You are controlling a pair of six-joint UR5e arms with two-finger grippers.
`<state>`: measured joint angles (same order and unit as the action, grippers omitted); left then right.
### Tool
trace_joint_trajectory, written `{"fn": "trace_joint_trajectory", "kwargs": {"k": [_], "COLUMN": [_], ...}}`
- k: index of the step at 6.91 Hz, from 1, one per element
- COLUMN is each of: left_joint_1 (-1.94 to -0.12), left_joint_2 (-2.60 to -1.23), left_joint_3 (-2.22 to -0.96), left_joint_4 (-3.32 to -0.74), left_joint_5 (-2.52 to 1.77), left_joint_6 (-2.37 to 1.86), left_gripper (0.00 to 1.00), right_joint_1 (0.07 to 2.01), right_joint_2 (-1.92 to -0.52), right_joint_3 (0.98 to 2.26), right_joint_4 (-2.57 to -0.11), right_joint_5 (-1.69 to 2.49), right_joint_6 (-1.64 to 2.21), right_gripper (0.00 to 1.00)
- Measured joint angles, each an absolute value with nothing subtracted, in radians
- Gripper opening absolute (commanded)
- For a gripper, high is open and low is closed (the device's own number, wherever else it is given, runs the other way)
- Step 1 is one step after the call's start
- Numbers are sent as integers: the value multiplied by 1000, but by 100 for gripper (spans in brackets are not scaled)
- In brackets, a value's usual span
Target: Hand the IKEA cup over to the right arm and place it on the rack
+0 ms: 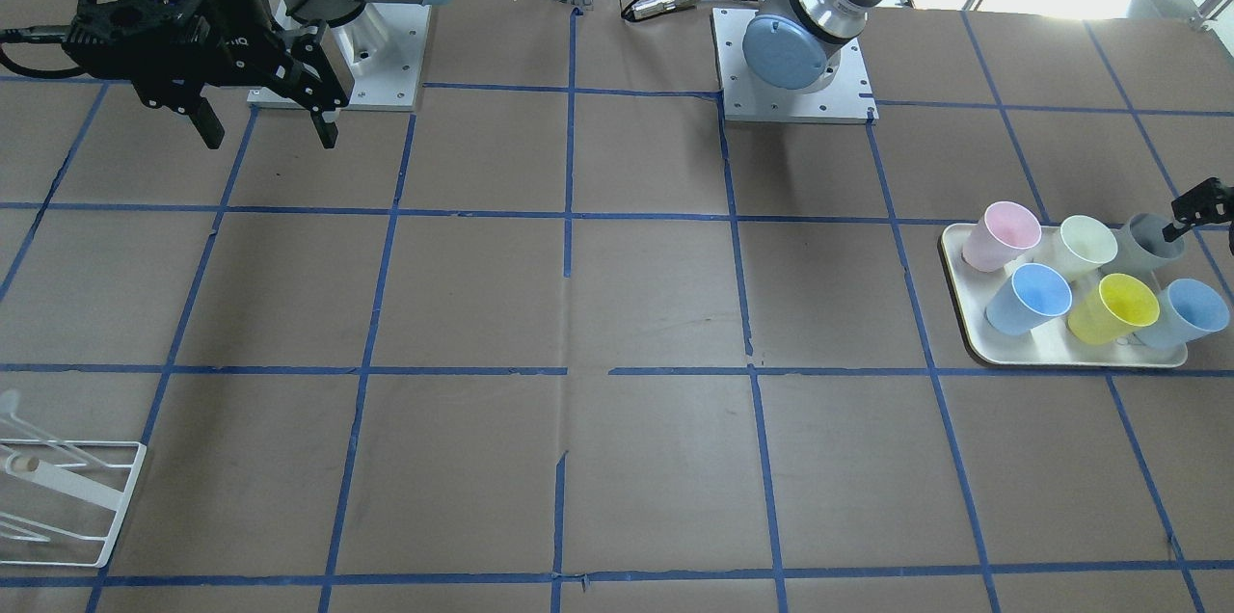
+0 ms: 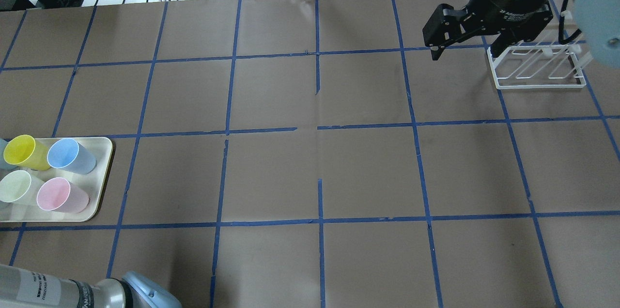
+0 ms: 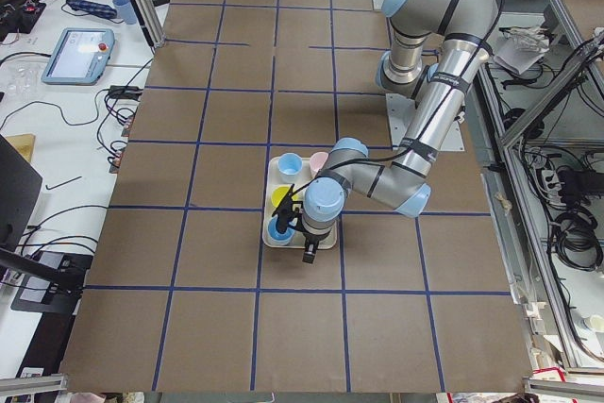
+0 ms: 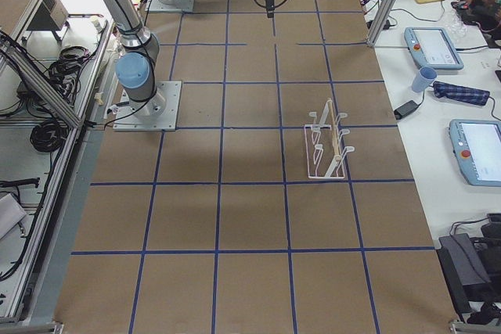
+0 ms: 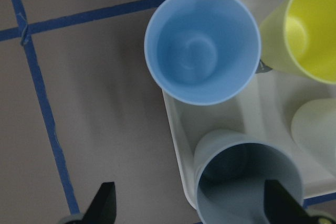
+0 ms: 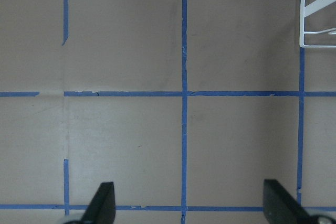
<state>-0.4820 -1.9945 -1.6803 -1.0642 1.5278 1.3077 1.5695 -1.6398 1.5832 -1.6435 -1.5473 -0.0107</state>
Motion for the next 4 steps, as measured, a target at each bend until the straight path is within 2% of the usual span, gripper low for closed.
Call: {"fn": "trace_joint_trajectory", "kwargs": {"k": [1,2,3,4], "left_joint_1": [-481,-480,-481,-481], "left_joint_2": [-2002,-2012,-2021,-2027], "left_joint_3": [-1683,-1686,-1688,-1690], "left_joint_4": [-1063,-1063,-1062,-1061], "left_joint_5": [1529,1529,1535,1545], "left_joint_6": [1309,1309,1308,1308], "left_gripper": [100,94,85,70], "right_joint_1": [1570,1570,1570,1569], "right_joint_2": [-1640,-1640,-1640,-1640], "right_joint_3": [1583,1583,1583,1583], "right_joint_4": [-1643,-1643,-1643,-1643], "right_joint_5": [-1548,-1548,-1548,-1548], "right_joint_6": [-11,-11,-11,-11], "right_gripper": [100,100,100,100]}}
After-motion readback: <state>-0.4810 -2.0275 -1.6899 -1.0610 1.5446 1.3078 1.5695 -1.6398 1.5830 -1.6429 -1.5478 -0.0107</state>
